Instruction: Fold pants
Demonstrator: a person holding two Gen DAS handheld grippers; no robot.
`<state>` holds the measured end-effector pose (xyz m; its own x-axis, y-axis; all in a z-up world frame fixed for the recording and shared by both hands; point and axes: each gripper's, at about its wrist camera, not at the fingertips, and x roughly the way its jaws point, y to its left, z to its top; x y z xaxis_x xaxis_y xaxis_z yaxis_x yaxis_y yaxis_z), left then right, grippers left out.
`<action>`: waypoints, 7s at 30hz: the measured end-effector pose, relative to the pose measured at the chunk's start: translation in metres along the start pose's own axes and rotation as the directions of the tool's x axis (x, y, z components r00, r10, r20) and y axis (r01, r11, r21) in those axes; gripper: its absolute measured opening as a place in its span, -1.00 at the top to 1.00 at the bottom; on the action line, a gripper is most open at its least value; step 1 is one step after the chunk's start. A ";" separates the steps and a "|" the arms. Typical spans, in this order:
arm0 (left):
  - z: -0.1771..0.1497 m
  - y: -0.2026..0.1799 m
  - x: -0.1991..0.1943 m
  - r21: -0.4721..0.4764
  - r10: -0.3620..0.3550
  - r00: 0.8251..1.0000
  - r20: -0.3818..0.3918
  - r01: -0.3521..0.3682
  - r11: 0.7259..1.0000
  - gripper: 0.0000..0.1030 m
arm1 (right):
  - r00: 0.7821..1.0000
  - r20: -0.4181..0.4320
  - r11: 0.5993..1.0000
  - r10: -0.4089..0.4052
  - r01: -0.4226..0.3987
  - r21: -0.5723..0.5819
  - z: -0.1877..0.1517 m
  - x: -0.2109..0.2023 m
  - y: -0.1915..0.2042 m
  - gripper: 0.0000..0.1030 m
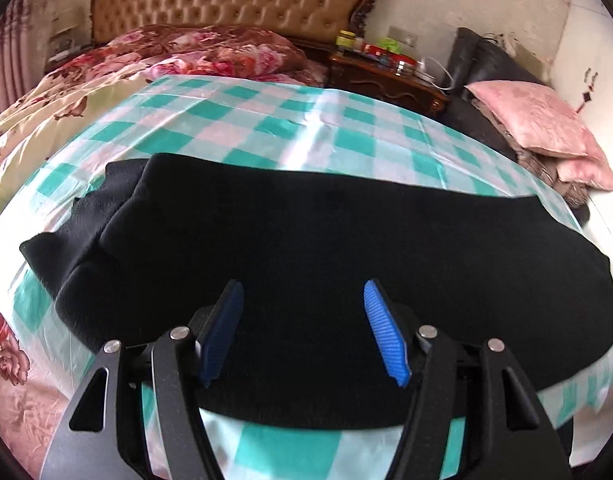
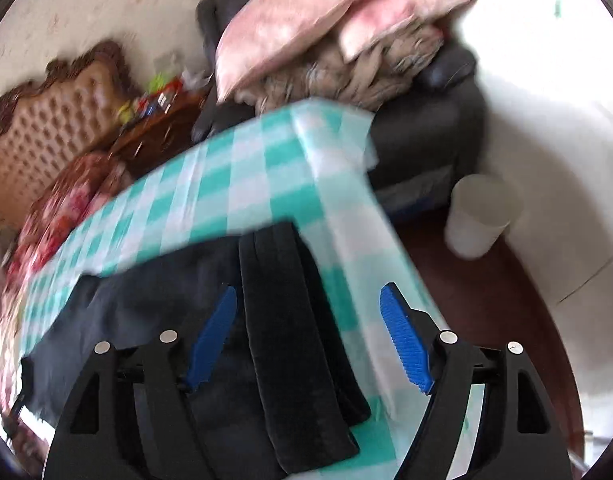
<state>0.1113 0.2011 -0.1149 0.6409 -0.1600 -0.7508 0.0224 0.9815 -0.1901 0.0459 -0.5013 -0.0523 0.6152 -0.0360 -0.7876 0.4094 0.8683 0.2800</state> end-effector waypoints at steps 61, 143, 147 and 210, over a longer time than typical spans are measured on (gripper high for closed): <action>-0.037 0.108 -0.007 -0.538 -0.165 0.981 -0.104 0.085 0.839 0.70 | 0.982 -0.024 0.978 0.186 -0.183 0.095 -0.020 -0.052 0.020 0.79; 0.060 0.101 0.060 -0.026 0.269 0.963 -0.009 -0.269 0.963 -0.09 | 1.000 -0.017 0.711 0.020 -0.026 -0.703 -0.228 0.115 0.549 -0.84; 0.061 0.112 0.058 -0.037 0.247 0.969 0.006 -0.246 0.969 -0.15 | 1.000 0.007 0.701 0.011 -0.003 -0.714 -0.232 0.116 0.550 -0.84; -0.035 0.146 -0.022 -0.282 0.173 0.975 0.137 -0.130 0.951 -0.29 | 0.982 0.142 0.674 0.124 0.021 -0.739 -0.238 0.054 0.609 -0.69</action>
<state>0.0733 0.3441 -0.1482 0.7337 0.0285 -0.6788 -0.2782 0.9241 -0.2619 0.1684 0.1430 -0.0552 0.7503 0.0023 -0.6611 -0.2087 0.9497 -0.2336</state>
